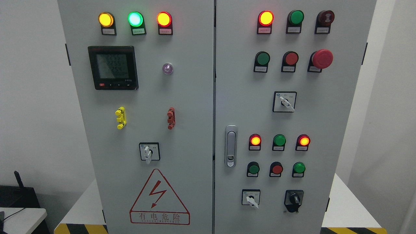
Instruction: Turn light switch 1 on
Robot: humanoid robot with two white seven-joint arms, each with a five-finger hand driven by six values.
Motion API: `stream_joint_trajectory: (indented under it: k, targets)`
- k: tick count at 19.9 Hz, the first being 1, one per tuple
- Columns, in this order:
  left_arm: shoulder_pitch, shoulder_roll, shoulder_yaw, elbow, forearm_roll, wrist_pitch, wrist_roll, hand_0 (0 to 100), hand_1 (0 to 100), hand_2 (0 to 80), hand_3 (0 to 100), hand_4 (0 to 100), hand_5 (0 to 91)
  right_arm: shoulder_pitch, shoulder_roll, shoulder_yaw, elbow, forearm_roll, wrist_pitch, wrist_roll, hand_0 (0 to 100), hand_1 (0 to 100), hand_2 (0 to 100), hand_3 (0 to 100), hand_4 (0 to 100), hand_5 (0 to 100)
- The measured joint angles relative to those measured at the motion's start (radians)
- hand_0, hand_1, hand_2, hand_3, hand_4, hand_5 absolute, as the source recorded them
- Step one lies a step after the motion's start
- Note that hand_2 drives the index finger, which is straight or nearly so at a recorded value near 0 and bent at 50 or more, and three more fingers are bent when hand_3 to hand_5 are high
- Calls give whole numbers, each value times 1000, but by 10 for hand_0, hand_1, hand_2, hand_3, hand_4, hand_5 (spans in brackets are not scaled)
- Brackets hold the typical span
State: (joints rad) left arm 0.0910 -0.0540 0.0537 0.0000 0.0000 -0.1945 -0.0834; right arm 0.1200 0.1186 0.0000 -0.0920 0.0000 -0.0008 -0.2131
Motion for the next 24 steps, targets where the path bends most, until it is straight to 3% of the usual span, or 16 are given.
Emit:
stream_joint_trajectory:
  k: [8,24]
  targets:
    - [2,0,0,0,0,0,-26,236,0,0,0,0,0,0,0,0,0,0,0,0,120,389,0,0,0,0]
    - [33,13,-1,-59,0,21,-21,227,0,0,0,0,0,0,0,0,0,0,0,0,120,389,0,0,0,0]
